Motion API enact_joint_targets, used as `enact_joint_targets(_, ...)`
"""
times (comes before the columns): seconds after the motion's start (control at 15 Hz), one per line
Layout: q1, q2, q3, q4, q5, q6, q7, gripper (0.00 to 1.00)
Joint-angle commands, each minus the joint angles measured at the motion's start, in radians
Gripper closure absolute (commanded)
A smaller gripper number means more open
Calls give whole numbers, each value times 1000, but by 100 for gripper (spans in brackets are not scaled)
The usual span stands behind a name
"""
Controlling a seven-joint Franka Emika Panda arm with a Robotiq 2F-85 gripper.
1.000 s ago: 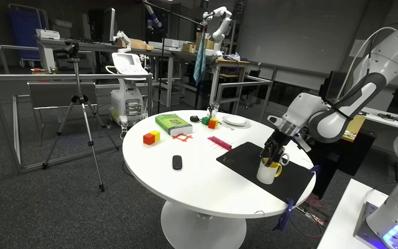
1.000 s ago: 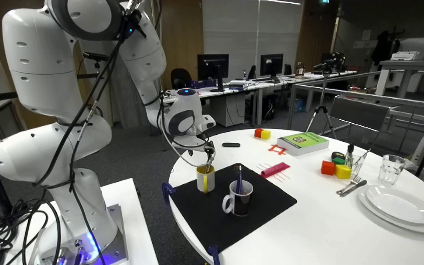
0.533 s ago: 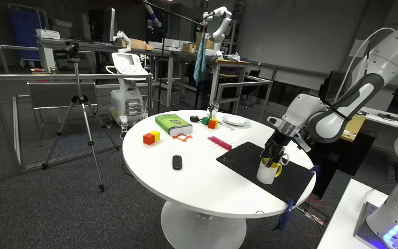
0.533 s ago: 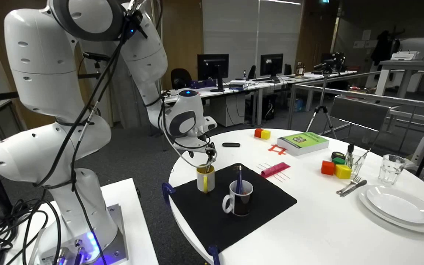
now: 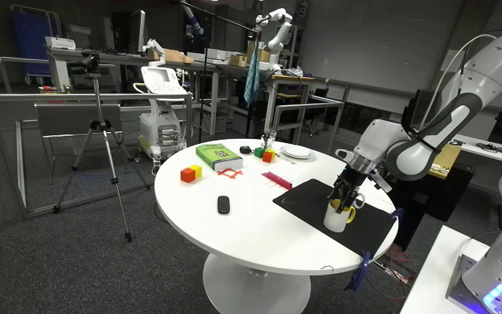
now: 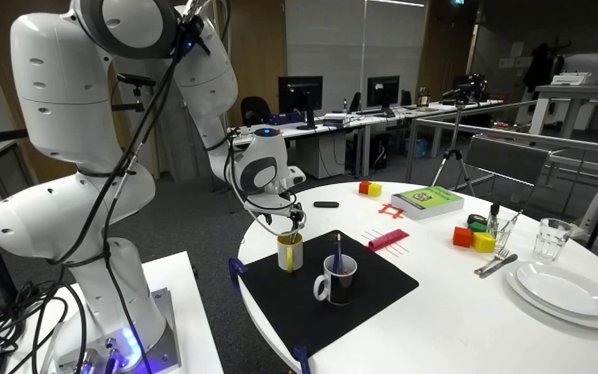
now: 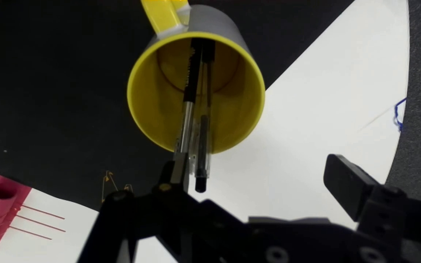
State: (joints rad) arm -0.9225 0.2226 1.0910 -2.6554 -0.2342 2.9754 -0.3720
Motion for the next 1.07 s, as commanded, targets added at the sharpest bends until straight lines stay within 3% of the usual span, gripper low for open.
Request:
enact_joint_targets(0.0, 41, 27, -44, 34, -24, -33, -11, 0)
enact_joint_targets(0.53, 120, 27, -118, 48, -42, -29, -8, 0)
enact_joint_targets(1.0, 164, 26, -144, 53, -54, -28, -9, 0)
